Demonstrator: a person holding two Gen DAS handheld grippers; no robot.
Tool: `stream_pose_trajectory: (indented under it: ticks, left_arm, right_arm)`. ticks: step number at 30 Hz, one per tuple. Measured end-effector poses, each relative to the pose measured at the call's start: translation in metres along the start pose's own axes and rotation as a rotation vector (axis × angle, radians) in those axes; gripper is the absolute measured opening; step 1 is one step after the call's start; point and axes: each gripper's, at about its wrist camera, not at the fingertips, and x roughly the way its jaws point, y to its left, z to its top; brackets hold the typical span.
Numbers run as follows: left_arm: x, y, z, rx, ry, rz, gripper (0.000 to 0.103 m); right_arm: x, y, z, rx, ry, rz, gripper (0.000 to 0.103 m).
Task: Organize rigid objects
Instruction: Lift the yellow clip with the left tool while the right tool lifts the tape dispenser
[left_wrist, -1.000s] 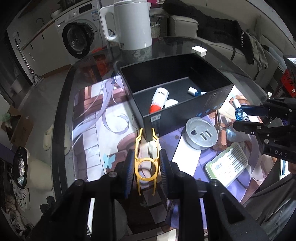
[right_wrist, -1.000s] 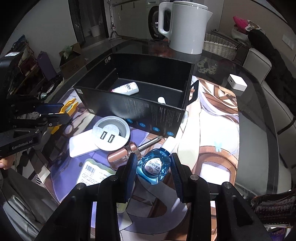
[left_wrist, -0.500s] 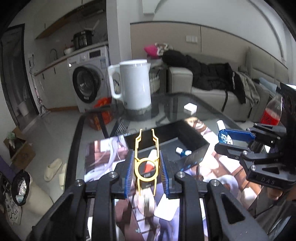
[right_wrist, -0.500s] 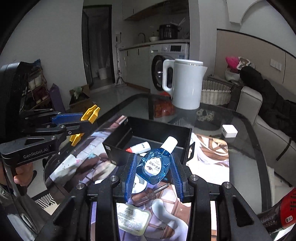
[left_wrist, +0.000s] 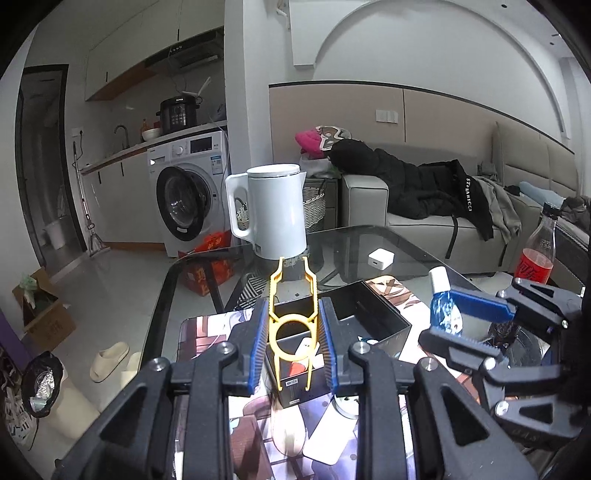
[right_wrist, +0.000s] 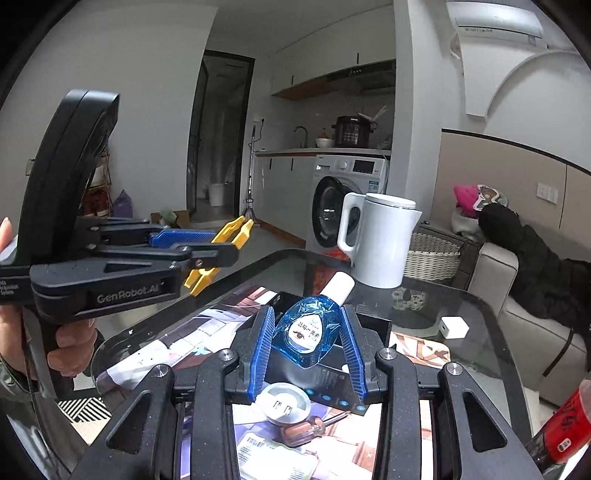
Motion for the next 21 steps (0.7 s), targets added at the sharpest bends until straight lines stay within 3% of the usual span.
stream_pose_trajectory:
  ticks: [12, 21]
  left_arm:
    - [0.003, 0.000, 0.007, -0.030, -0.016, -0.004, 0.024]
    - [0.003, 0.001, 0.024, -0.073, -0.100, 0.015, 0.024]
  right_arm:
    - [0.001, 0.015, -0.001, -0.027, -0.022, 0.009, 0.036]
    - [0.001, -0.007, 0.021, 0.034, -0.103, -0.055, 0.036]
